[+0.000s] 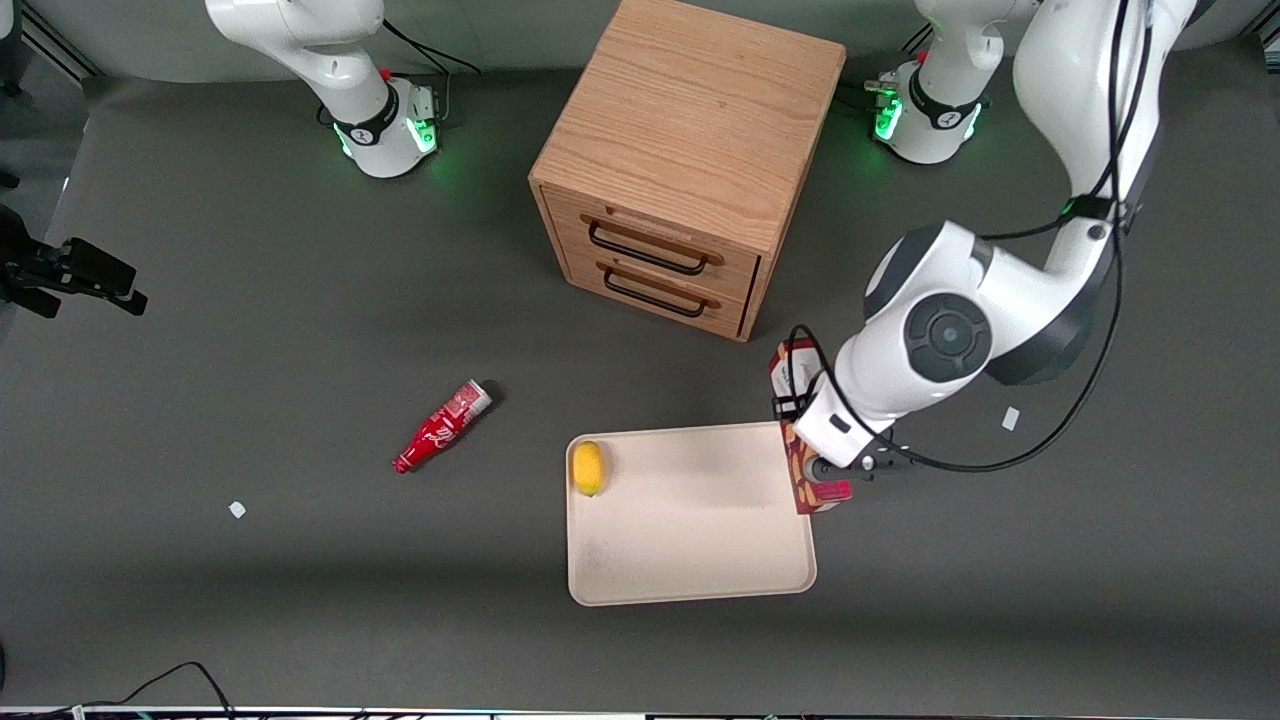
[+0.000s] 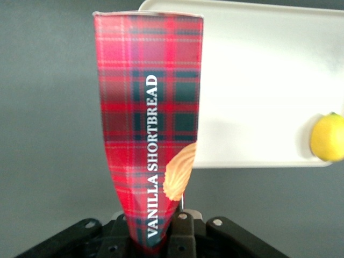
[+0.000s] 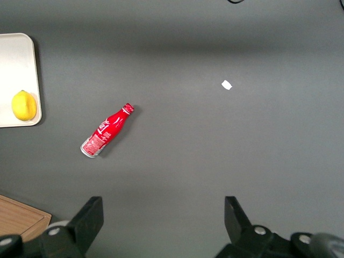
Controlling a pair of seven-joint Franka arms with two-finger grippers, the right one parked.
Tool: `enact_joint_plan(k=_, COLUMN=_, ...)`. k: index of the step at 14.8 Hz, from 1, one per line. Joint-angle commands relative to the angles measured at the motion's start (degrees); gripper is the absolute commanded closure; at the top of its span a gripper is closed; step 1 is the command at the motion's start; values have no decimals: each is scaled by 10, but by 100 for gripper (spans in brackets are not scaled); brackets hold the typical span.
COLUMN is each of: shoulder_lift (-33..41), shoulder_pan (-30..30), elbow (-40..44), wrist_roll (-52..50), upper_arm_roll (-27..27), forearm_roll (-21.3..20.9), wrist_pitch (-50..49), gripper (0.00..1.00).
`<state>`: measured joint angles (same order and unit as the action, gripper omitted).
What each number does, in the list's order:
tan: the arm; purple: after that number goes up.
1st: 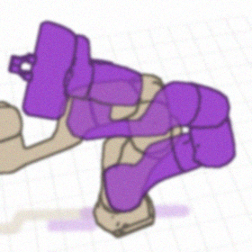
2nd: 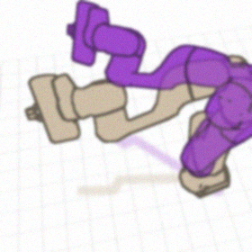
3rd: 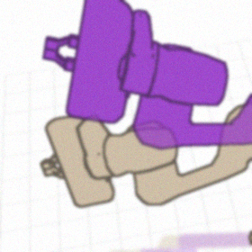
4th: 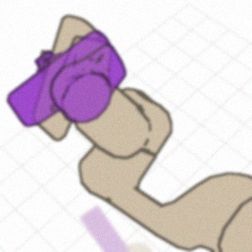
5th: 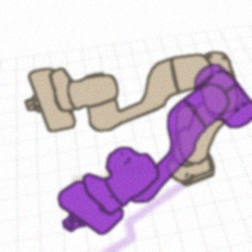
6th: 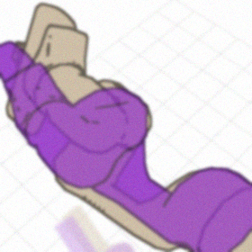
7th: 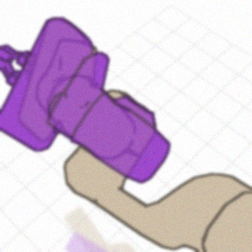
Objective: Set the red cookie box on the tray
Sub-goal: 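Lower the cookie box onto the tray and open the left gripper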
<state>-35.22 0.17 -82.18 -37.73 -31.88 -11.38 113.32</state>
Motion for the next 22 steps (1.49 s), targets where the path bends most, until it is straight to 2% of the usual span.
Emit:
enact_joint_plan(k=1, shoulder_lift=-38, shoulder_pan=2, elbow=-7, wrist_roll=-43, upper_arm_roll=-6, forearm_roll=-58, wrist_pitch=62, gripper=100)
enact_joint_plan(k=7, shoulder_lift=-100, shoulder_pan=5, elbow=-14, wrist_roll=-69, upper_arm_roll=-6, forearm_roll=-138, wrist_pitch=151, gripper=100)
enact_joint_plan(k=12, shoulder_lift=-118, shoulder_pan=5, elbow=-12, wrist_roll=-70, upper_arm_roll=-5, forearm_roll=-165, wrist_pitch=175, gripper=100)
enact_joint_plan(k=16, shoulder_lift=-126, shoulder_pan=5, elbow=-12, wrist_roll=-69, upper_arm_roll=-1, forearm_roll=-167, wrist_pitch=185, gripper=100)
enact_joint_plan(k=17, shoulder_lift=-129, shoulder_pan=5, elbow=-11, wrist_roll=-69, upper_arm_roll=-1, forearm_roll=-167, wrist_pitch=185, gripper=63)
enact_joint_plan(k=18, shoulder_lift=-129, shoulder_pan=5, elbow=-11, wrist_roll=-69, upper_arm_roll=-1, forearm_roll=-167, wrist_pitch=185, gripper=33)
enact_joint_plan(k=20, shoulder_lift=-129, shoulder_pan=4, elbow=-11, wrist_roll=-69, upper_arm_roll=0, forearm_roll=-166, wrist_pitch=185, gripper=1)
enact_joint_plan(k=22, shoulder_lift=-124, shoulder_pan=1, elbow=-12, wrist_roll=-71, upper_arm_roll=-1, forearm_roll=-165, wrist_pitch=183, gripper=0)
